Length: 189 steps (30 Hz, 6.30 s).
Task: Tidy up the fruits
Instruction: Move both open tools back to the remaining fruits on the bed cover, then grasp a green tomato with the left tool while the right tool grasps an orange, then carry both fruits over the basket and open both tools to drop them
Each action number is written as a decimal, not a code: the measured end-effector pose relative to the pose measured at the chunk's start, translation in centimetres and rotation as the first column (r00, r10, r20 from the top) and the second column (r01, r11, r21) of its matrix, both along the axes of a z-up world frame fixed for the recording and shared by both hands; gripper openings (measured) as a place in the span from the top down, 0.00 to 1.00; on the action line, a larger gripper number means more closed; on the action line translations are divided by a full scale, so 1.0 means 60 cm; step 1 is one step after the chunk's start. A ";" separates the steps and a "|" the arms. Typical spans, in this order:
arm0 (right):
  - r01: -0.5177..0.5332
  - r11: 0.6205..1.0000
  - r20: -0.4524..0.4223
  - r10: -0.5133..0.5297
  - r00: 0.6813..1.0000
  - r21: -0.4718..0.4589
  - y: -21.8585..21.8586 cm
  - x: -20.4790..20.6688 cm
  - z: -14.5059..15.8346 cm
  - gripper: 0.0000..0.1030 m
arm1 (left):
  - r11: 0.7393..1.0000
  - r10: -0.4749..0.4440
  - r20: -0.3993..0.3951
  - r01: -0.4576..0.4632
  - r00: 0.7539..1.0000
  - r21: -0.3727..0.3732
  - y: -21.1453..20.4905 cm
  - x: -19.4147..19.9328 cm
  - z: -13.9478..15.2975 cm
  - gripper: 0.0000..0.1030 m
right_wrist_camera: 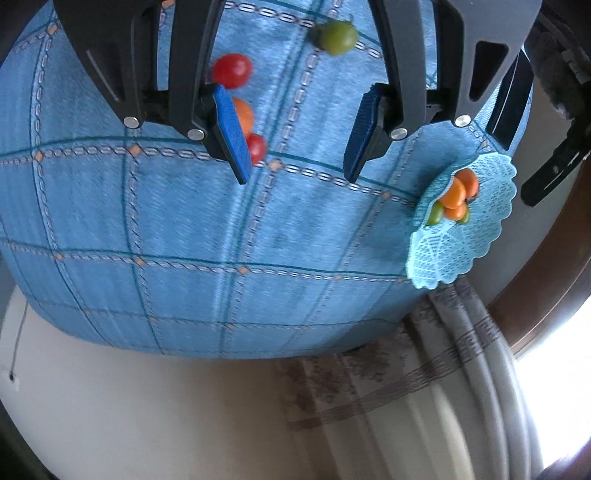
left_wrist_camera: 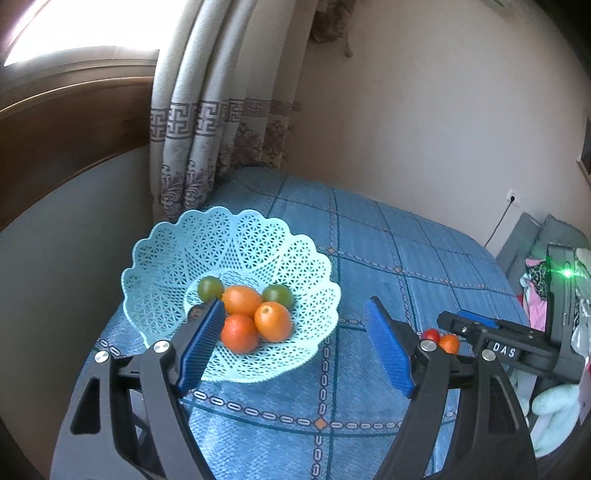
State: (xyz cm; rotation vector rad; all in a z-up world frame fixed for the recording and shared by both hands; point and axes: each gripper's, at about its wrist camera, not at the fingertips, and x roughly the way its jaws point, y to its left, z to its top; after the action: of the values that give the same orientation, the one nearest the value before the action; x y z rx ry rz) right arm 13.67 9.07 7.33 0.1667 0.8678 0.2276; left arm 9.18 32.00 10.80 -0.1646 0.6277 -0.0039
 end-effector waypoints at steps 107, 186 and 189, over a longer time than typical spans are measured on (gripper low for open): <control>0.033 0.998 0.023 -0.035 0.999 0.062 -0.052 -0.063 -0.033 0.64 | 0.930 -0.303 -0.138 0.324 0.943 0.170 -0.192 -0.017 -0.099 0.73; -0.196 0.981 0.058 0.196 0.979 0.004 0.261 0.034 0.037 0.49 | 0.973 0.210 0.023 -0.207 0.977 -0.106 0.163 -0.010 0.016 0.18; -0.179 0.984 0.057 0.179 0.982 0.010 0.251 0.033 0.036 0.49 | 0.972 0.210 0.020 -0.207 0.978 -0.109 0.163 -0.010 0.015 0.17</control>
State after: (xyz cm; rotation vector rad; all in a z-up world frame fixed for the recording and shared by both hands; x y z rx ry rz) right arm 15.63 24.13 9.51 0.0957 0.8258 0.4053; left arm 8.56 41.77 11.70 -0.3325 0.5767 0.1628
